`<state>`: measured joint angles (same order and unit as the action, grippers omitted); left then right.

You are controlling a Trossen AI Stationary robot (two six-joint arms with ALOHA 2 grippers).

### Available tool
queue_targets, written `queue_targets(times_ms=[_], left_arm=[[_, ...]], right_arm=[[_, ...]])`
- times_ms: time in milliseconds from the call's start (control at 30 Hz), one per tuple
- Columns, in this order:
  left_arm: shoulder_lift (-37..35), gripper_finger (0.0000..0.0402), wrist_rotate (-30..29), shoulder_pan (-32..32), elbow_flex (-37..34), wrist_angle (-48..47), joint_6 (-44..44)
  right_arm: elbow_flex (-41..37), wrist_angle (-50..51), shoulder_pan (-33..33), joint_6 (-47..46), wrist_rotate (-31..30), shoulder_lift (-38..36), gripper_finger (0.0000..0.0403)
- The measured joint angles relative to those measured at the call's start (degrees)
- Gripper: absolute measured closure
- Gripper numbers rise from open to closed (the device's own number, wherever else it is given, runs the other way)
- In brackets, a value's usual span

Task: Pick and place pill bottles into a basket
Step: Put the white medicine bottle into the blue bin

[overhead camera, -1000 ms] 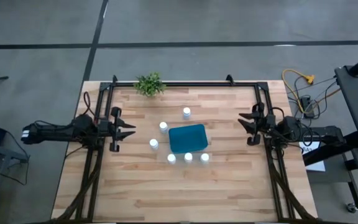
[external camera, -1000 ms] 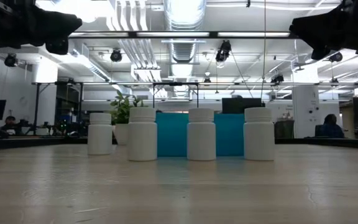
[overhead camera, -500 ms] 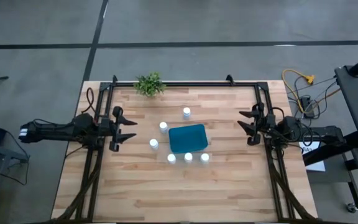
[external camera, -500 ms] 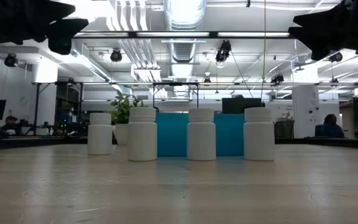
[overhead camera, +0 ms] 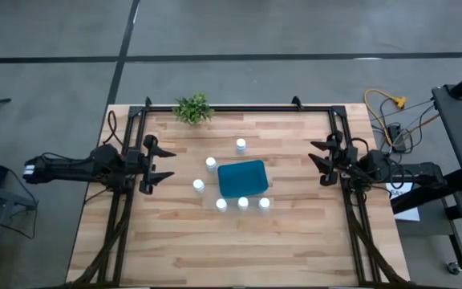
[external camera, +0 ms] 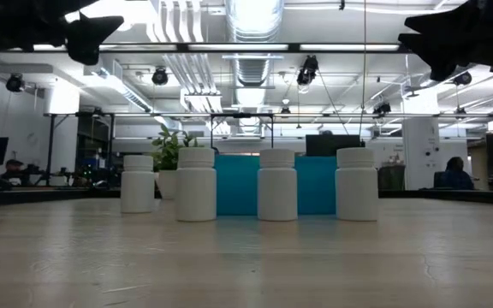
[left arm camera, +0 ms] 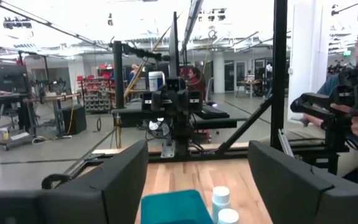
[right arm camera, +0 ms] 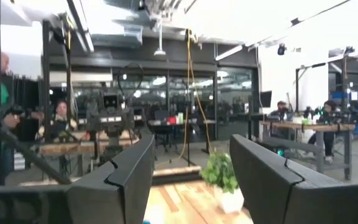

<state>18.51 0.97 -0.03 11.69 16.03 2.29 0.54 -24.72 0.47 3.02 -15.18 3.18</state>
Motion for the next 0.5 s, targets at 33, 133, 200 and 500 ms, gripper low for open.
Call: queue_targets(times_ms=[33, 133, 200, 500], left_arm=[[0.3, 0.0128, 0.0, 0.0, 0.7, -0.1, 0.1], [1.2, 0.0114, -0.1, 0.0, 2.6, -0.4, 0.1], [1.8, 0.0108, -0.3, 0.0, 3.5, -1.6, 0.2], [3.1, 0.0107, -0.8, 0.0, 3.3, -2.0, -4.6]], right_arm=[[0.0, -0.8, 0.0, 0.1, 0.0, 0.0, 0.0202], [0.0, -2.2, 0.0, 1.2, 0.1, 0.0, 0.0202], [0.0, -2.6, 0.0, 2.0, 1.5, 0.0, 0.0202], [0.0, -4.8, 0.0, 3.6, -0.9, 0.1, 0.0202]])
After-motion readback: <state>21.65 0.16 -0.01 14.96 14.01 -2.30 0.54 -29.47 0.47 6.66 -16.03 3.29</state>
